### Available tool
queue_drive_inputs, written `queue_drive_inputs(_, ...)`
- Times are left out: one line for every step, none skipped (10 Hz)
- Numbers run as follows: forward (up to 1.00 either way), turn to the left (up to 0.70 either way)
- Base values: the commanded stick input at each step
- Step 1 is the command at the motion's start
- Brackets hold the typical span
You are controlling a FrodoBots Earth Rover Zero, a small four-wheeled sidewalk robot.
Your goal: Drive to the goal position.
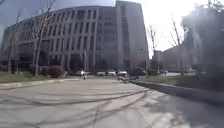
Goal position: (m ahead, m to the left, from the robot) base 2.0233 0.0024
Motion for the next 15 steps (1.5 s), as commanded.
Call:
queue_drive_inputs(0.00, 0.00)
queue_drive_inputs(0.00, 0.00)
queue_drive_inputs(0.00, 0.00)
queue_drive_inputs(0.00, 0.00)
queue_drive_inputs(0.00, 0.00)
queue_drive_inputs(0.00, 0.00)
queue_drive_inputs(0.00, 0.00)
queue_drive_inputs(0.00, 0.00)
queue_drive_inputs(0.00, 0.00)
queue_drive_inputs(0.08, 0.00)
queue_drive_inputs(0.21, 0.00)
queue_drive_inputs(0.35, 0.00)
queue_drive_inputs(0.48, 0.00)
queue_drive_inputs(0.62, 0.00)
queue_drive_inputs(0.70, 0.04)
